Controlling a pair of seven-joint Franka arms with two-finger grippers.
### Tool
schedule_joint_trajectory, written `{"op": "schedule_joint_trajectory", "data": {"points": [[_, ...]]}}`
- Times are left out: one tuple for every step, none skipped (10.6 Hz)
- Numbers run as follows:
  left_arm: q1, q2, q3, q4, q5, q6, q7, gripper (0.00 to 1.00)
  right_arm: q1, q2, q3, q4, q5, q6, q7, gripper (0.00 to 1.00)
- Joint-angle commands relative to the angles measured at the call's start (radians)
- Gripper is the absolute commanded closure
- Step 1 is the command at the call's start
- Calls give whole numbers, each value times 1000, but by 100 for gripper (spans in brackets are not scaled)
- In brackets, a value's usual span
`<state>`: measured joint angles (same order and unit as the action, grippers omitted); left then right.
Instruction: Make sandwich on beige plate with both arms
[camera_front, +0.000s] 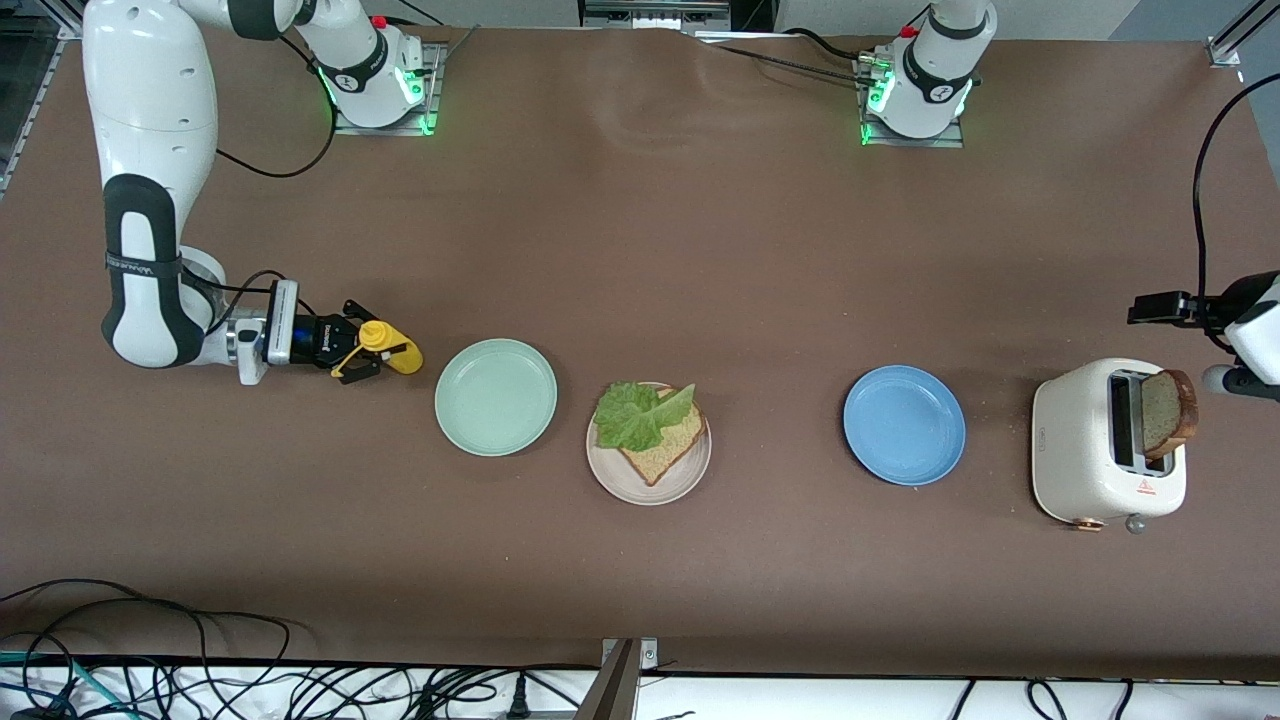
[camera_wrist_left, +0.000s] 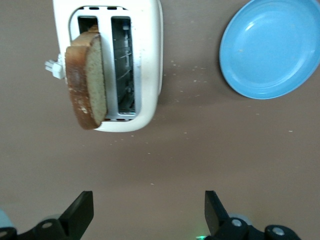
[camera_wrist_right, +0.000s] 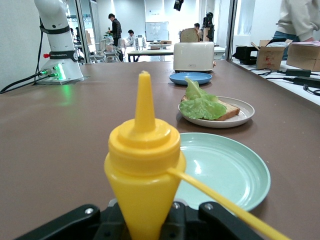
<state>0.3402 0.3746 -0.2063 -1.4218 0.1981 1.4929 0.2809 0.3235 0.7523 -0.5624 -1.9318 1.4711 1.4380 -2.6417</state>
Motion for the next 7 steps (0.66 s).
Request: {"op": "schedule_joint_trajectory", "data": {"points": [[9, 26, -7, 21, 78, 16, 95, 2, -34, 48, 28, 56, 52, -33, 0, 100], [23, 32, -7, 18, 101, 44, 110, 2, -34, 53, 29, 56, 58, -30, 0, 100], [37, 49, -7, 20, 106, 52, 119, 2, -34, 56, 30, 56, 58, -28, 5, 88], [49, 59, -7, 21, 112, 99, 141, 7, -35, 61, 30, 56, 67, -24, 9, 50], [71, 67, -7, 21, 110, 180, 145, 6, -34, 70, 30, 56, 107, -31, 0, 0], [74, 78, -7, 21, 104, 240, 136, 5, -34, 73, 30, 59, 118, -31, 6, 0], [92, 92, -7, 21, 96, 274, 136, 6, -34, 73, 30, 79, 114, -27, 9, 0]]}}
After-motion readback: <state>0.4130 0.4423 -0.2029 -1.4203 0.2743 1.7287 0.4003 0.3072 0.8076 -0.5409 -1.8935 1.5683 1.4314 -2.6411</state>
